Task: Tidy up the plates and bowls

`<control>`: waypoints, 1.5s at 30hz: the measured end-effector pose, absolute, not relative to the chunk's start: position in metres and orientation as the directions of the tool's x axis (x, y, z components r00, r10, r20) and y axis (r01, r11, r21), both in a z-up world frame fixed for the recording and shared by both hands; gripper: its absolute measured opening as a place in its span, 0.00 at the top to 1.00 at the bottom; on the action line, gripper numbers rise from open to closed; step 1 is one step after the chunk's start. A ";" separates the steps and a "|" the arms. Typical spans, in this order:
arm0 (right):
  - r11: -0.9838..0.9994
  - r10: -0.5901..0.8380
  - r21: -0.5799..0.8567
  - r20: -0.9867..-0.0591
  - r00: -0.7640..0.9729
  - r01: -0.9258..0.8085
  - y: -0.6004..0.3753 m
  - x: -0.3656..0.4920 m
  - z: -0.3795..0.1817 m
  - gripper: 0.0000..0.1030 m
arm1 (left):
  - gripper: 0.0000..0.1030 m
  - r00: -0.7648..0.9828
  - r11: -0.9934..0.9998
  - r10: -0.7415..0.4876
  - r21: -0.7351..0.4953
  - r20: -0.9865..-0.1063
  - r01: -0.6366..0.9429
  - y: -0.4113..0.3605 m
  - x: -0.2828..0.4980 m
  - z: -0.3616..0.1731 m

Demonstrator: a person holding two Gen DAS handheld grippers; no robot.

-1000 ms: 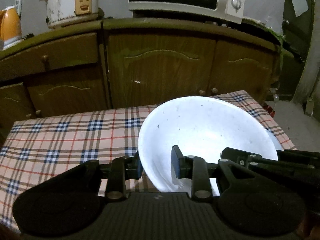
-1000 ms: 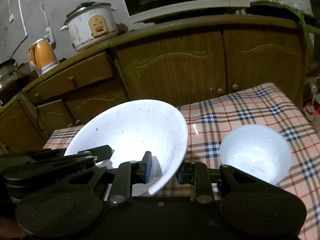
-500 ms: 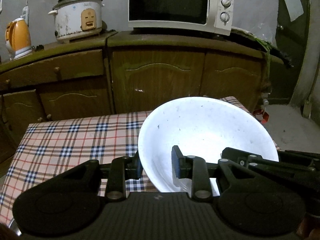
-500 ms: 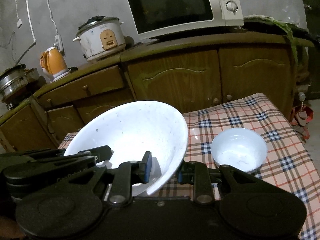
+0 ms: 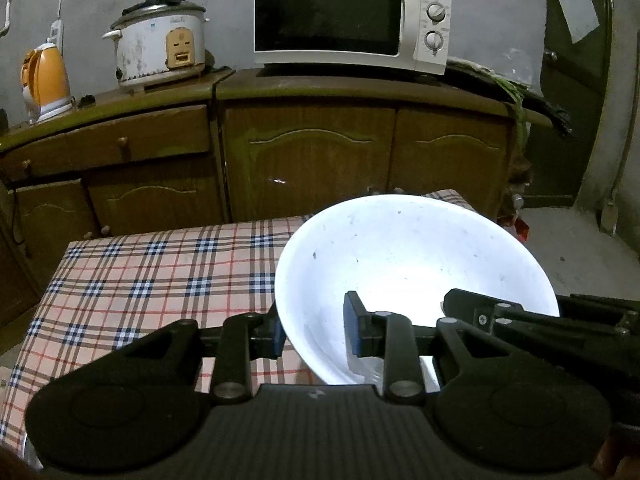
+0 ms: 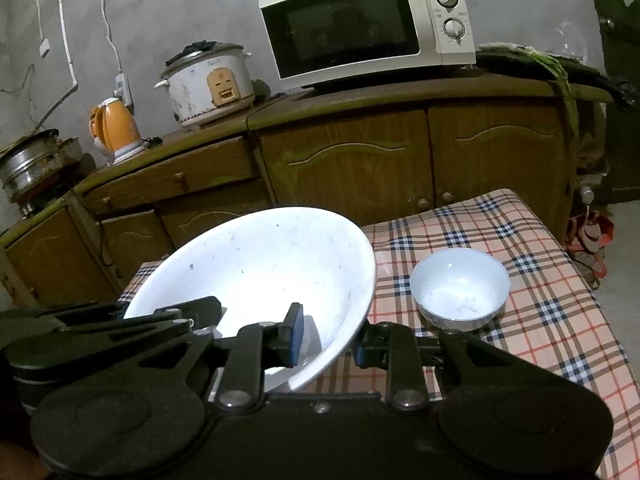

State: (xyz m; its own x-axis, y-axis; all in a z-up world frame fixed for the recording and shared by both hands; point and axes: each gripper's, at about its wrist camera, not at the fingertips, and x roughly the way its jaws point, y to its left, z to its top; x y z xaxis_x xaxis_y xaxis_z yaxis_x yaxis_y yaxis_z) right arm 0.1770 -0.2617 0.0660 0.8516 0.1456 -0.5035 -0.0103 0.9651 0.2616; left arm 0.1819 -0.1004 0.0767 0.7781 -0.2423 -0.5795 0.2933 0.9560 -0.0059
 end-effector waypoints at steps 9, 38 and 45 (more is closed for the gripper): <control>0.966 0.143 0.259 -0.501 0.854 -0.010 -0.259 0.160 0.069 0.69 | 0.72 0.781 0.954 -0.249 -0.008 -0.573 0.298 -0.096 0.167 0.077; 0.967 0.117 0.255 -0.498 0.859 0.016 -0.262 0.116 0.066 0.69 | 0.71 0.772 0.944 -0.283 -0.025 -0.570 0.328 -0.098 0.130 0.071; 0.965 0.106 0.259 -0.502 0.858 0.032 -0.266 0.108 0.064 0.69 | 0.71 0.763 0.938 -0.297 -0.027 -0.574 0.344 -0.101 0.124 0.068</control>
State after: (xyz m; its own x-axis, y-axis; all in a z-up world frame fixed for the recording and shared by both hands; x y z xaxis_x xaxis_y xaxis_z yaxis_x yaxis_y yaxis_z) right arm 0.1082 -0.2657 0.0638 0.8584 0.1064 -0.5018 0.0319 0.9653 0.2592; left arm 0.1244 -0.1008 0.0684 0.7630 -0.2967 -0.5744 0.3442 0.9385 -0.0275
